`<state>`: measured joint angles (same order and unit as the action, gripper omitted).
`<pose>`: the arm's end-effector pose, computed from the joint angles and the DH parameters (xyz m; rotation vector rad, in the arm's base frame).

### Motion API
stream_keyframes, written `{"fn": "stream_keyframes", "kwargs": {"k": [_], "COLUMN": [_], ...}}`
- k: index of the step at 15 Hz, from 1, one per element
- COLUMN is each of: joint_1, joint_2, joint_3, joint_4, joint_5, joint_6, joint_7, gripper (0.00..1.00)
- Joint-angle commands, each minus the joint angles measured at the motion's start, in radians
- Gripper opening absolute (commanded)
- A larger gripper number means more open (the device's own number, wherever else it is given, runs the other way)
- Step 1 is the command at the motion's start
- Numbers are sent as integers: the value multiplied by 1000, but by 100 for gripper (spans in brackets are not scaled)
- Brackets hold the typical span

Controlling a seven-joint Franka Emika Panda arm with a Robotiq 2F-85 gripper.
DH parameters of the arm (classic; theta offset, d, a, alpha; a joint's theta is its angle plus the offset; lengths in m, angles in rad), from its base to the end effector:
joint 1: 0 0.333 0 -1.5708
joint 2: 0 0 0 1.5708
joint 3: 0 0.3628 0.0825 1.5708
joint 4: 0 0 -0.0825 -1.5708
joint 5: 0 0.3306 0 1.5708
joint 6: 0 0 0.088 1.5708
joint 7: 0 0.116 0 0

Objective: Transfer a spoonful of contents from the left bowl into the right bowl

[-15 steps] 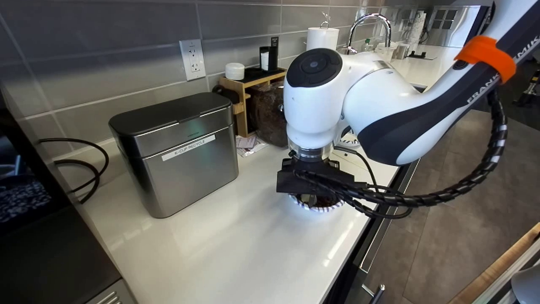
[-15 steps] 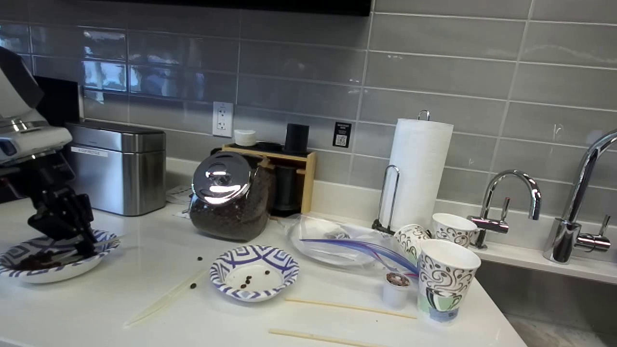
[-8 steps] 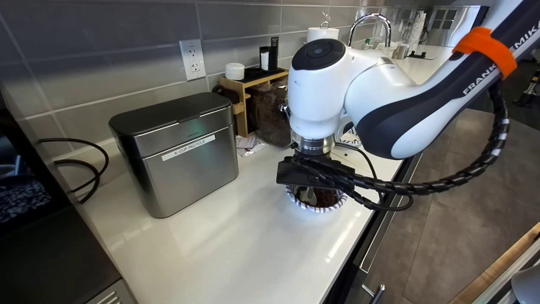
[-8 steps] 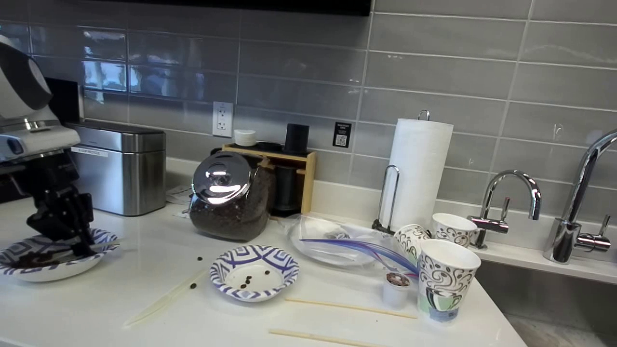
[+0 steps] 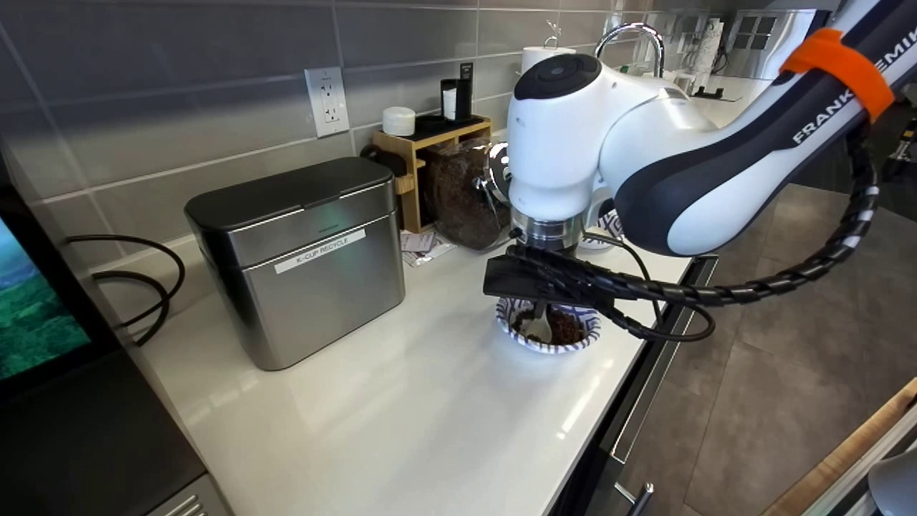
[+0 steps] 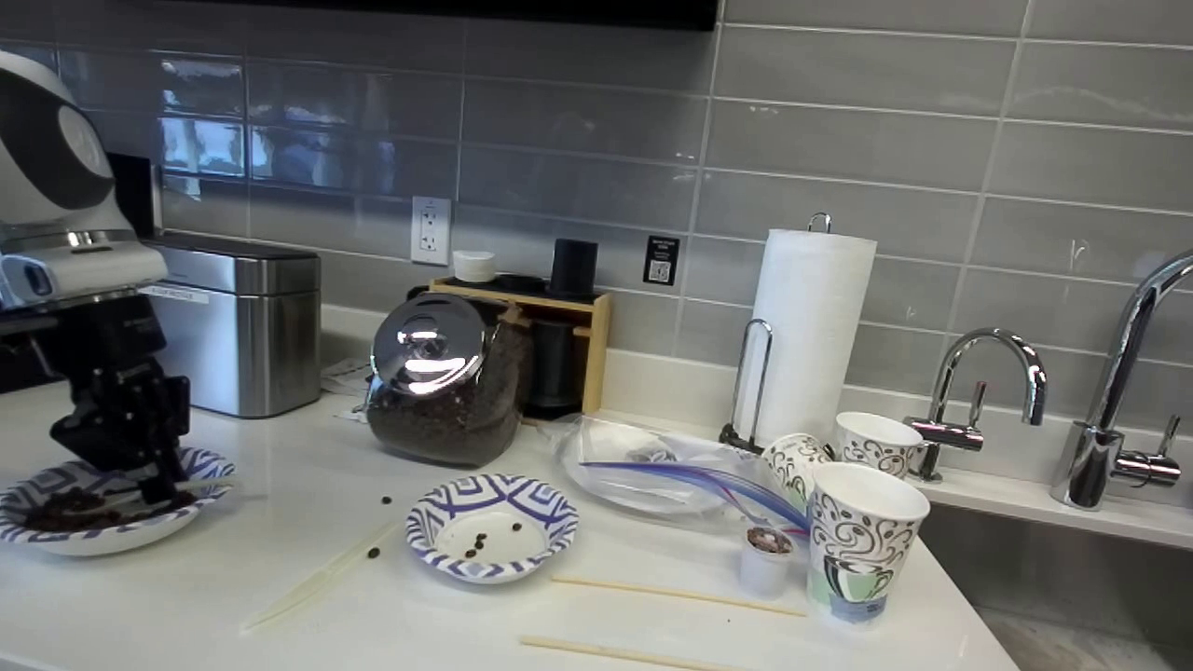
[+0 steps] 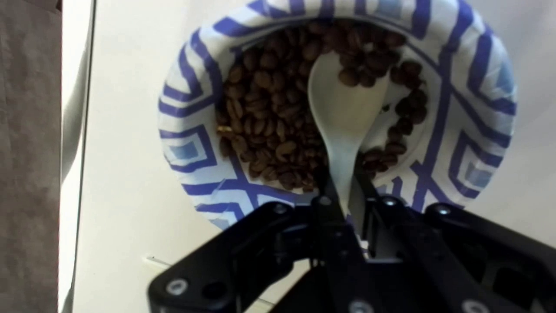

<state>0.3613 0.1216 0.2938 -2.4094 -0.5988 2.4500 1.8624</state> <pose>0.3694 0.2779 0.3397 2.7551 -1.0507 0.4328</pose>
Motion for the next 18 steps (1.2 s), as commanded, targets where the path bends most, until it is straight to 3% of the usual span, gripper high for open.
{"fn": "stream_keyframes", "kwargs": {"k": [1, 12, 18], "joint_1": [-21, -56, -93], "joint_2": [-56, -133, -222], "joint_3": [-11, -22, -38], "joint_4": [-60, -103, -151], "joint_5": [103, 245, 380], "joint_6": [40, 29, 14], "joint_7": [-69, -161, -285], "gripper": [3, 3, 3]}}
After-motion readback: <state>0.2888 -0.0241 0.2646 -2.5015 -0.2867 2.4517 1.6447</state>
